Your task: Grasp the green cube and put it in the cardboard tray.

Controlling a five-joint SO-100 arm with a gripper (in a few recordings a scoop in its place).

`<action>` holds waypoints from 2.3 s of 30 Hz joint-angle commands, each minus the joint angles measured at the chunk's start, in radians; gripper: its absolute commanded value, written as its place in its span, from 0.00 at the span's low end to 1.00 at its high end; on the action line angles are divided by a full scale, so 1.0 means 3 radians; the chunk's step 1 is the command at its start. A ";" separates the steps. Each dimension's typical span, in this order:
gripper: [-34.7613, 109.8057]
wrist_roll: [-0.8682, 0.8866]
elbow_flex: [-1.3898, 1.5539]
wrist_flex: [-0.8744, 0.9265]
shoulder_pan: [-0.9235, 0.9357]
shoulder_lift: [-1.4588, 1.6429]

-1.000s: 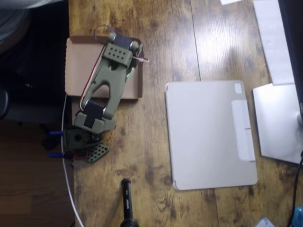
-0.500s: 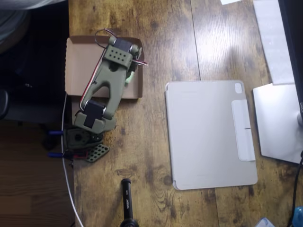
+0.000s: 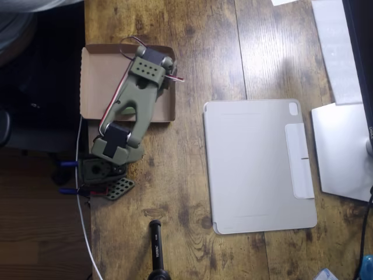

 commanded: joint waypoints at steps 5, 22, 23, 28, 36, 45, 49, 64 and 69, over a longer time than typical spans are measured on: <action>0.44 0.0010 -0.0481 0.0256 0.1294 -0.0143; 0.24 0.0516 -0.0649 0.0839 0.2705 -0.0869; 0.24 0.0522 -0.0588 0.0839 0.2705 -0.0864; 0.24 0.0465 -0.0409 0.0839 0.2792 -0.0900; 0.24 0.0537 -0.0302 0.0839 0.2899 -0.1381; 0.24 0.0726 -0.0276 0.0849 0.2976 -0.1600; 0.24 0.0716 -0.0291 0.0854 0.3022 -0.1682; 0.24 0.0813 -0.0251 0.0859 0.3078 -0.1442; 0.24 0.0767 -0.0215 0.0859 0.3078 -0.1289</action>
